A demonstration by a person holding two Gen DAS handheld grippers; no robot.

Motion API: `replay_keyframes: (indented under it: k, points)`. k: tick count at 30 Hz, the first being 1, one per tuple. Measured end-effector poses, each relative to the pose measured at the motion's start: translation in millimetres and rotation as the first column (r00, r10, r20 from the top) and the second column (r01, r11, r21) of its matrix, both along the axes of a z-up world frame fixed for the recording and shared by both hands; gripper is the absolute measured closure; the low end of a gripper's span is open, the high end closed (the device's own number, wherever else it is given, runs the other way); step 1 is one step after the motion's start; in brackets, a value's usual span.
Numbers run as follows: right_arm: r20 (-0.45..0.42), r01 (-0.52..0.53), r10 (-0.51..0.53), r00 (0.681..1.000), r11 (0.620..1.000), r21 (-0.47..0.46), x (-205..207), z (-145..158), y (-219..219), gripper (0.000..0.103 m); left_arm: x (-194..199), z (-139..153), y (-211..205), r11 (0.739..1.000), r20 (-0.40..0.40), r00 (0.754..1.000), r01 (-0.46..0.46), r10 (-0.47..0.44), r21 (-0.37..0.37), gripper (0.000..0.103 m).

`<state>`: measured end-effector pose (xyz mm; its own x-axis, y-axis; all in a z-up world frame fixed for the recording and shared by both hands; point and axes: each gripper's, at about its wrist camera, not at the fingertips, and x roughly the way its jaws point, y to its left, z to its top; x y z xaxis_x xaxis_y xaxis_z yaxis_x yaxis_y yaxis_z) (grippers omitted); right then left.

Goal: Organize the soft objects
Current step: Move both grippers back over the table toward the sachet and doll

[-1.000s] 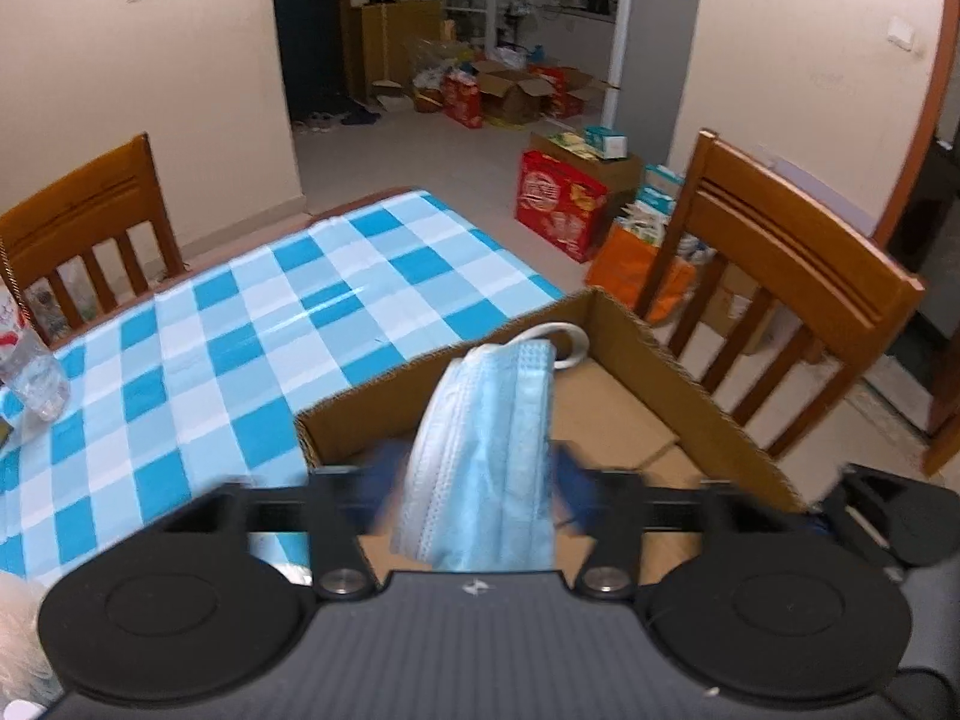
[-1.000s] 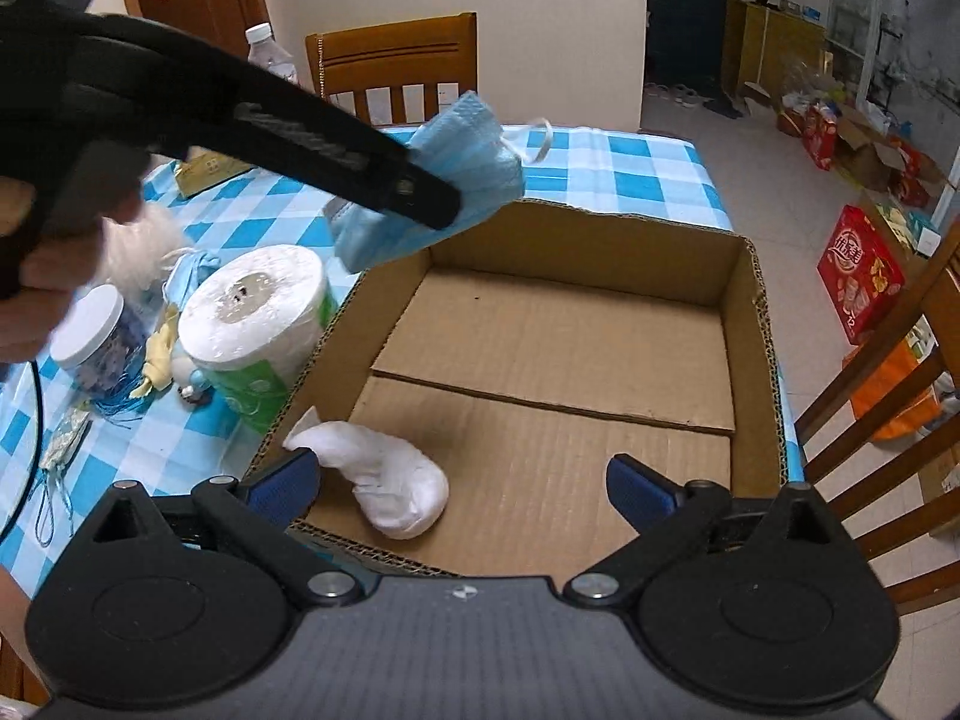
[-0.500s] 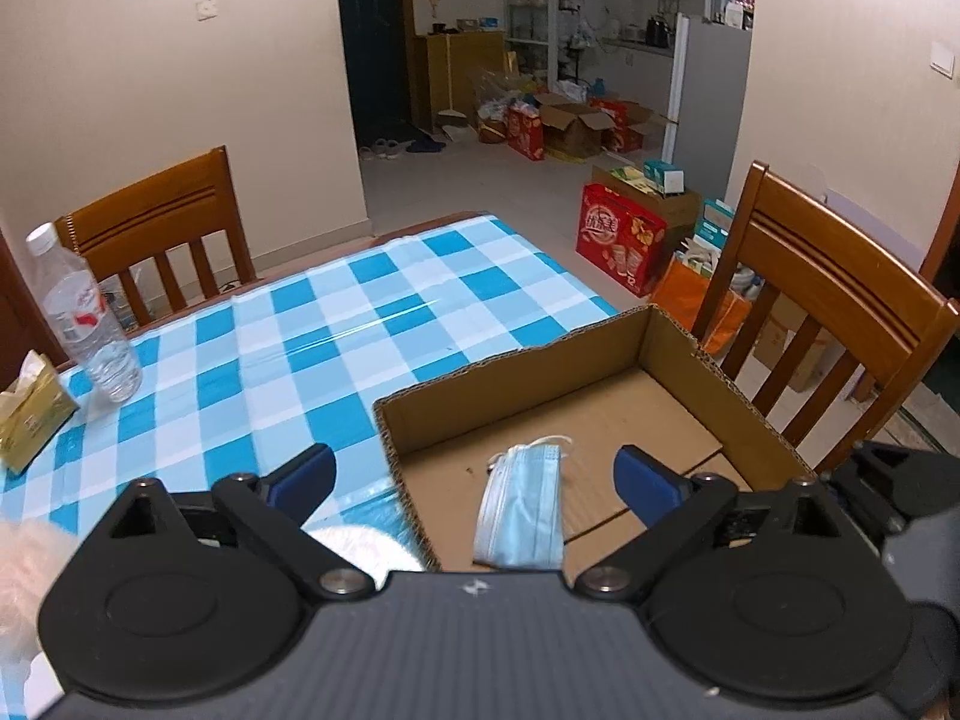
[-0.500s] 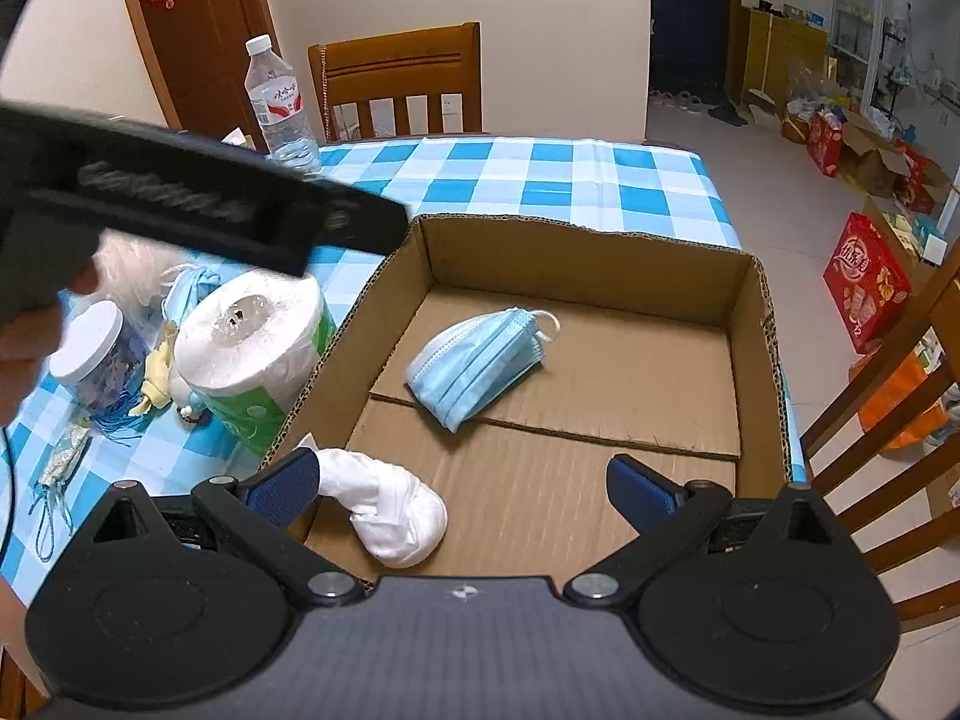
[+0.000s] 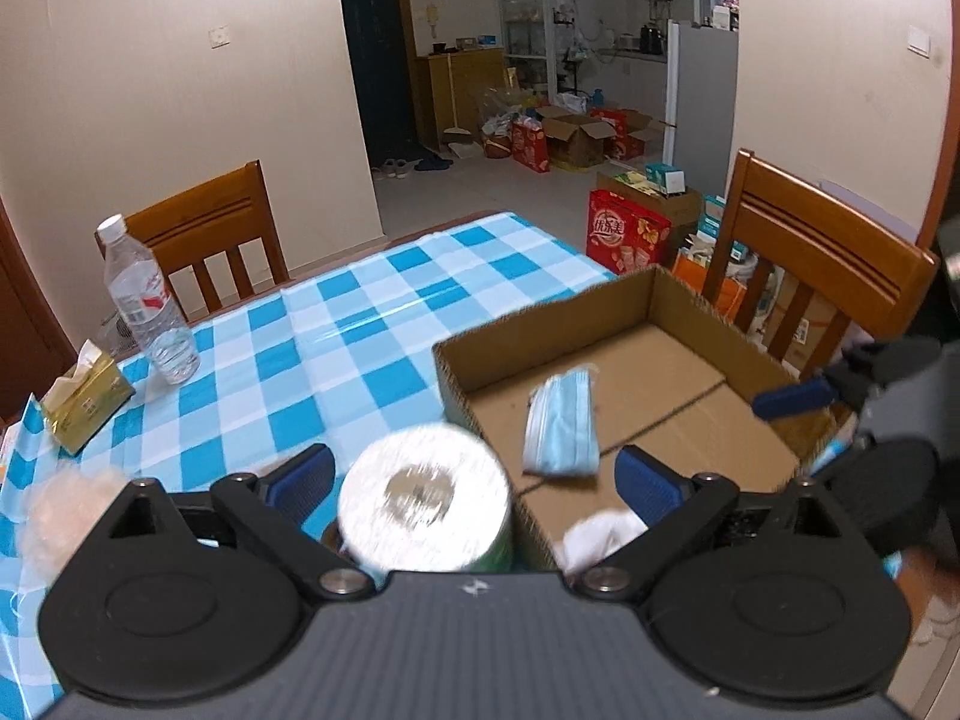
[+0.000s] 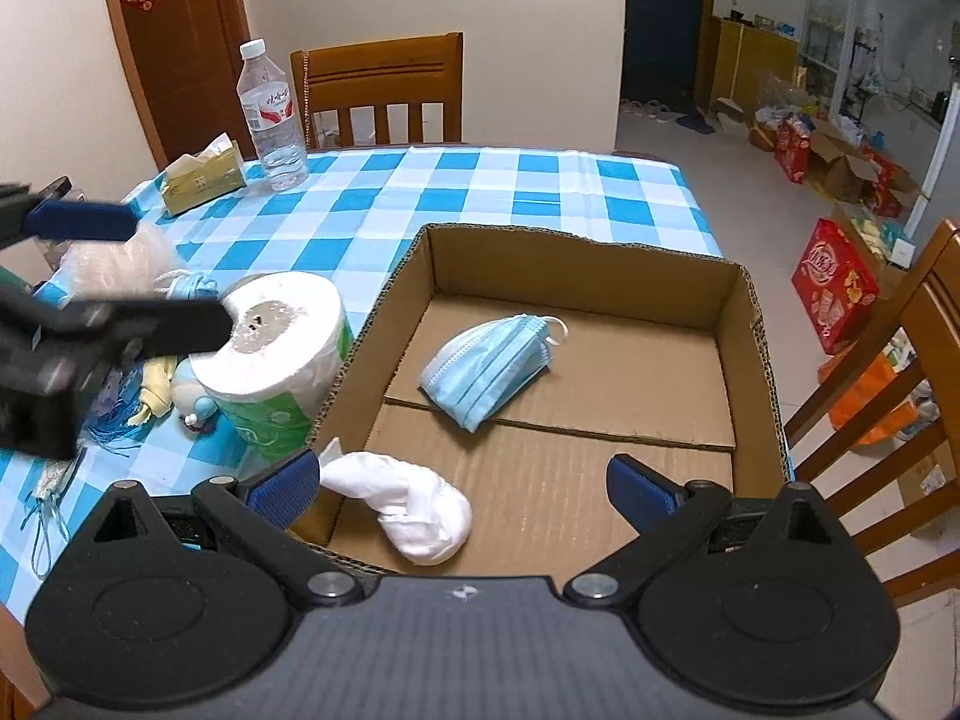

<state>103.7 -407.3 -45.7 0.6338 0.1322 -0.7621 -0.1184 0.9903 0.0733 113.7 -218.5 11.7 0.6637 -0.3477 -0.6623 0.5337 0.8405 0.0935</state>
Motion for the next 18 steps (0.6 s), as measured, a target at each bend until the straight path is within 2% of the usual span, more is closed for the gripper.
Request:
replay_keyframes:
  k: [11, 18]
  points:
    - [0.004, 0.042, -0.042, 0.999, 0.999, -0.029, -14, 9, 58, 0.000, -27, -22, 79, 1.000, -0.064, 0.998, -0.022, 0.022, -0.008, 0.004]
    - [0.002, 0.015, -0.015, 1.000, 0.998, -0.058, -20, 10, 101, 0.000, -32, -47, 138, 0.995, -0.106, 0.989, -0.097, 0.099, 0.019, 0.004]
